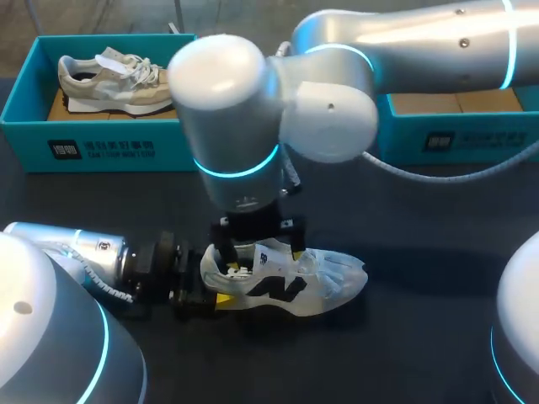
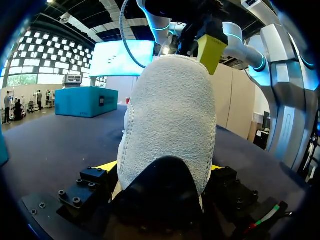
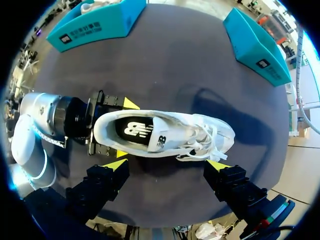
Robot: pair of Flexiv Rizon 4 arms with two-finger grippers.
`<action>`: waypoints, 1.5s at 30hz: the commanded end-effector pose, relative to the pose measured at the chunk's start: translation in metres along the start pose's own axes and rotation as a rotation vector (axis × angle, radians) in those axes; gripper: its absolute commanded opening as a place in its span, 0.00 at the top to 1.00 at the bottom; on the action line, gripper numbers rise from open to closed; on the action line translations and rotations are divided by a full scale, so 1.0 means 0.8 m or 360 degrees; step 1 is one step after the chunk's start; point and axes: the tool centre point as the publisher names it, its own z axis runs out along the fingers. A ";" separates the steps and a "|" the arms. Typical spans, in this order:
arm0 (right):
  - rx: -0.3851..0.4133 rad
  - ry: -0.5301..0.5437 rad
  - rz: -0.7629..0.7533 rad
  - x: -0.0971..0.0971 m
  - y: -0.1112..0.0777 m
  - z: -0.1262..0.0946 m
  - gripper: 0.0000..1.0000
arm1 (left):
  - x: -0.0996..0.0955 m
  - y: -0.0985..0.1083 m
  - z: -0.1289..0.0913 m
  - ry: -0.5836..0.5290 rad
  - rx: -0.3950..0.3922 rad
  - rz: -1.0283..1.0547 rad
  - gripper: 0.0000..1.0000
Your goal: Take the shoe out of the shoebox, open the shoe tongue, remove and reinsert the insole, then place the shoe into the shoebox
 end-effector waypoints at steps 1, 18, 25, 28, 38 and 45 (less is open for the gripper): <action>-0.0046 -0.0147 0.0120 0.014 -0.008 0.005 0.00 | -0.001 0.003 0.000 -0.0001 -0.0003 -0.0001 1.00; -0.0126 -0.0190 0.0368 0.006 -0.003 0.020 0.00 | -0.001 0.003 0.000 -0.0001 -0.0003 -0.0001 1.00; -0.0133 -0.0161 0.0335 0.005 0.011 0.029 0.00 | -0.001 0.003 0.000 -0.0001 -0.0003 -0.0001 1.00; -0.0136 -0.0158 0.0328 0.003 0.015 0.032 0.00 | -0.001 0.003 0.000 -0.0001 -0.0003 -0.0001 1.00; -0.0158 -0.0154 0.0290 -0.001 0.028 0.047 0.00 | -0.001 0.003 0.000 -0.0001 -0.0003 -0.0001 1.00; -0.0158 -0.0134 0.0236 -0.007 0.034 0.056 0.00 | -0.001 0.003 0.000 -0.0001 -0.0003 -0.0001 1.00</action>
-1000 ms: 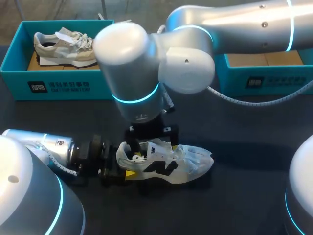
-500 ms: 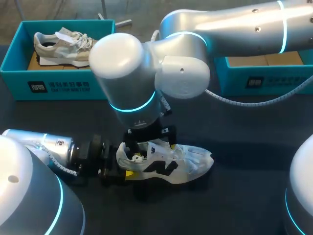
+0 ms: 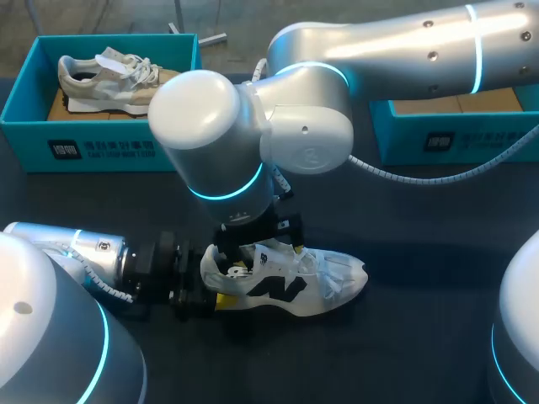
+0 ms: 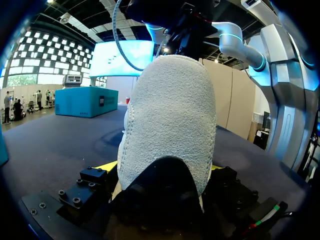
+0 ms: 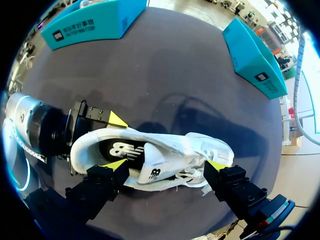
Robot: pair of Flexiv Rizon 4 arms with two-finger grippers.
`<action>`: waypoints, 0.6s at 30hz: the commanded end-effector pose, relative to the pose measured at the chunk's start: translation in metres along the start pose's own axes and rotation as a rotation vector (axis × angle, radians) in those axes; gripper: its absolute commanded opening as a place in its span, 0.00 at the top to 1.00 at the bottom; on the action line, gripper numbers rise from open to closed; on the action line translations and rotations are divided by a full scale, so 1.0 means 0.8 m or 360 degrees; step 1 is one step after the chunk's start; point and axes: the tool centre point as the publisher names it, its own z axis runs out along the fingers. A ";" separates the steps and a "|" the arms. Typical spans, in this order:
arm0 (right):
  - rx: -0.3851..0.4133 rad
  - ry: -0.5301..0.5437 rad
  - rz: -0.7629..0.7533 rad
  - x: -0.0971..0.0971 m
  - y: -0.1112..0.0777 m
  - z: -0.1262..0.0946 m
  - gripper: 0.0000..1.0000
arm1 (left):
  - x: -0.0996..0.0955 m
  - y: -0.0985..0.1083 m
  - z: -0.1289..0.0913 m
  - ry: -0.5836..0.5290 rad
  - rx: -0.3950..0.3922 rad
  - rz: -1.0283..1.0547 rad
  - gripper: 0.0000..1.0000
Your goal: Take the shoe out of the shoebox, open the shoe tongue, remove and reinsert the insole, then place the shoe into the shoebox
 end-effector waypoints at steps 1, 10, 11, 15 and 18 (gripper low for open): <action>-0.0004 0.0004 0.0284 0.002 -0.004 0.009 0.00 | -0.001 0.003 0.000 -0.0001 -0.0003 -0.0001 1.00; 0.0004 0.0005 0.0240 -0.004 -0.009 0.017 0.00 | -0.001 0.003 0.000 -0.0001 -0.0003 -0.0001 1.00; 0.0005 0.0006 0.0238 -0.005 -0.009 0.018 0.00 | -0.001 0.003 0.000 -0.0001 -0.0003 -0.0001 1.00; 0.0005 0.0006 0.0200 -0.009 -0.009 0.020 0.00 | -0.001 0.003 0.000 -0.0001 -0.0003 -0.0001 1.00; 0.0004 0.0014 0.0174 -0.011 -0.007 0.022 0.00 | -0.001 0.003 0.000 -0.0001 -0.0003 -0.0001 1.00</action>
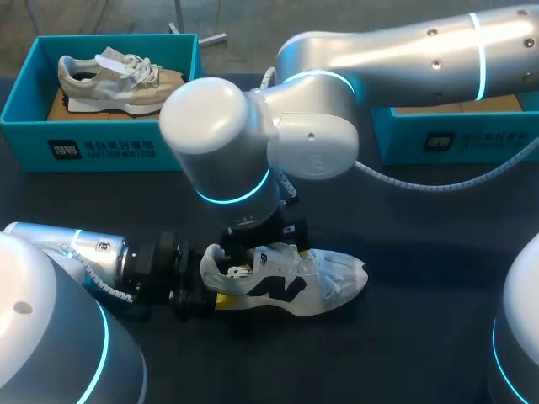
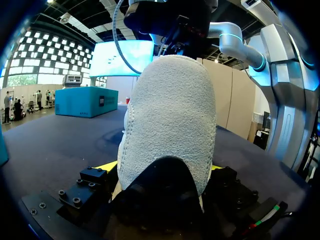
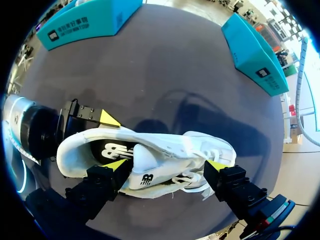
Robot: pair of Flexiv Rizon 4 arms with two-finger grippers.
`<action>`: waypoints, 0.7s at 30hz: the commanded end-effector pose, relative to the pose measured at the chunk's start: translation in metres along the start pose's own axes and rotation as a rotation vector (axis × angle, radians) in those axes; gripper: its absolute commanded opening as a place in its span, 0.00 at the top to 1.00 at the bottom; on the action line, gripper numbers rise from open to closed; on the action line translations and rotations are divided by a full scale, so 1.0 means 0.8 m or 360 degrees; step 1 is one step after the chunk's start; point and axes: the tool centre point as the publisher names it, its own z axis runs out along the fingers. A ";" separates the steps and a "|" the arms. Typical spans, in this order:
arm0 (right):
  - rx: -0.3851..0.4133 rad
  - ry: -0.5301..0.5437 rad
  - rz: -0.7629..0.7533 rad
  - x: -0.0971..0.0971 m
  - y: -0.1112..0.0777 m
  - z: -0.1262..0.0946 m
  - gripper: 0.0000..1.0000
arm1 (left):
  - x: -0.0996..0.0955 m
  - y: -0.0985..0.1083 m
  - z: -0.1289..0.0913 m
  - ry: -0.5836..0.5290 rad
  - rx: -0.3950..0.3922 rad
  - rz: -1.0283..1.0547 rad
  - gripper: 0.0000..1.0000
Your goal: Take the shoe out of the shoebox, open the shoe tongue, remove and reinsert the insole, then place the shoe into the shoebox
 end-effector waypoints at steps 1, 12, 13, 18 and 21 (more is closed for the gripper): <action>-0.0015 0.0016 0.0149 -0.004 -0.004 0.004 0.00 | -0.001 0.003 0.000 -0.0001 -0.0003 -0.0001 1.00; 0.0009 0.0017 0.0116 -0.014 -0.005 0.002 0.00 | -0.001 0.003 0.000 -0.0001 -0.0003 -0.0001 1.00; 0.0010 0.0017 0.0116 -0.015 -0.006 0.002 0.00 | -0.001 0.003 0.000 -0.0001 -0.0003 -0.0001 1.00; 0.0027 0.0007 0.0107 -0.020 -0.007 -0.002 0.00 | -0.001 0.003 0.000 -0.0001 -0.0003 -0.0001 1.00; 0.0028 -0.0012 0.0096 -0.022 -0.005 -0.010 0.00 | -0.001 0.003 0.000 -0.0001 -0.0003 -0.0001 1.00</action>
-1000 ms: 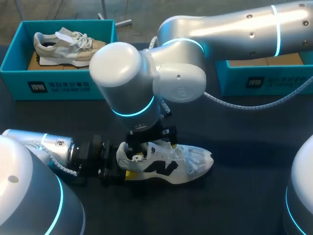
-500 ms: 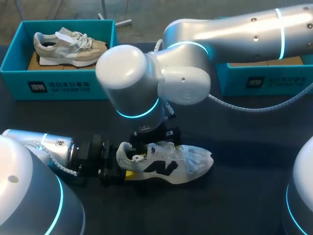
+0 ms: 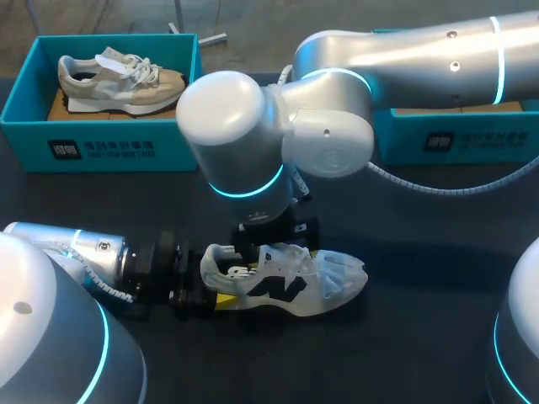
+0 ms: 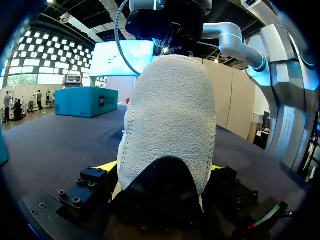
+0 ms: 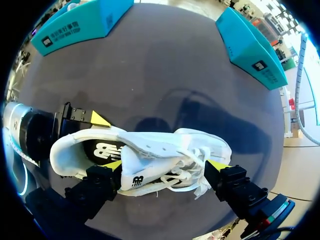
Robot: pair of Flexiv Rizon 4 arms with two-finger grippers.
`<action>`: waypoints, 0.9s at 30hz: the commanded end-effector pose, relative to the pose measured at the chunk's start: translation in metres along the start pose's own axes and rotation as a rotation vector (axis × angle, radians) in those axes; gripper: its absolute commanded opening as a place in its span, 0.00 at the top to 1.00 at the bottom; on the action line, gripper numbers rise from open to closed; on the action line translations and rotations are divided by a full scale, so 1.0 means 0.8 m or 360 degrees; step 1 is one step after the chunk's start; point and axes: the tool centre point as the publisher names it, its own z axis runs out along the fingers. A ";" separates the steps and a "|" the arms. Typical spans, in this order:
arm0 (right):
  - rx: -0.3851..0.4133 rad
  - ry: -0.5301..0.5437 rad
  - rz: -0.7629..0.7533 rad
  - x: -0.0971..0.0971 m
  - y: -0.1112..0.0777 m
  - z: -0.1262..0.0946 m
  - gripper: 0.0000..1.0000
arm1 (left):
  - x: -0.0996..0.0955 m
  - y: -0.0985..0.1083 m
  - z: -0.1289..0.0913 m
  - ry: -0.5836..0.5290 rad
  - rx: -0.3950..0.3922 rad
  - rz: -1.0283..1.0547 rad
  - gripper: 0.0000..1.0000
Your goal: Take the shoe out of the shoebox, open the shoe tongue, remove and reinsert the insole, then place the shoe into the shoebox
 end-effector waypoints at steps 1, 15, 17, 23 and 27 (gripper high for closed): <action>-0.0014 -0.0022 0.0029 -0.003 -0.002 -0.013 0.00 | -0.001 0.003 0.000 -0.0001 -0.0003 -0.0001 1.00; -0.0004 -0.0005 0.0030 0.004 -0.007 -0.012 0.00 | -0.001 0.003 0.000 -0.0001 -0.0003 -0.0001 1.00; 0.0000 0.0002 0.0028 0.008 -0.009 -0.009 0.00 | -0.001 0.003 0.000 -0.0001 -0.0003 -0.0001 1.00; 0.0009 -0.0003 0.0044 0.005 -0.017 -0.012 0.47 | -0.001 0.003 0.000 -0.0001 -0.0003 -0.0001 1.00; 0.0005 -0.0020 0.0050 0.003 -0.019 -0.020 0.52 | -0.001 0.003 0.000 -0.0001 -0.0003 -0.0001 1.00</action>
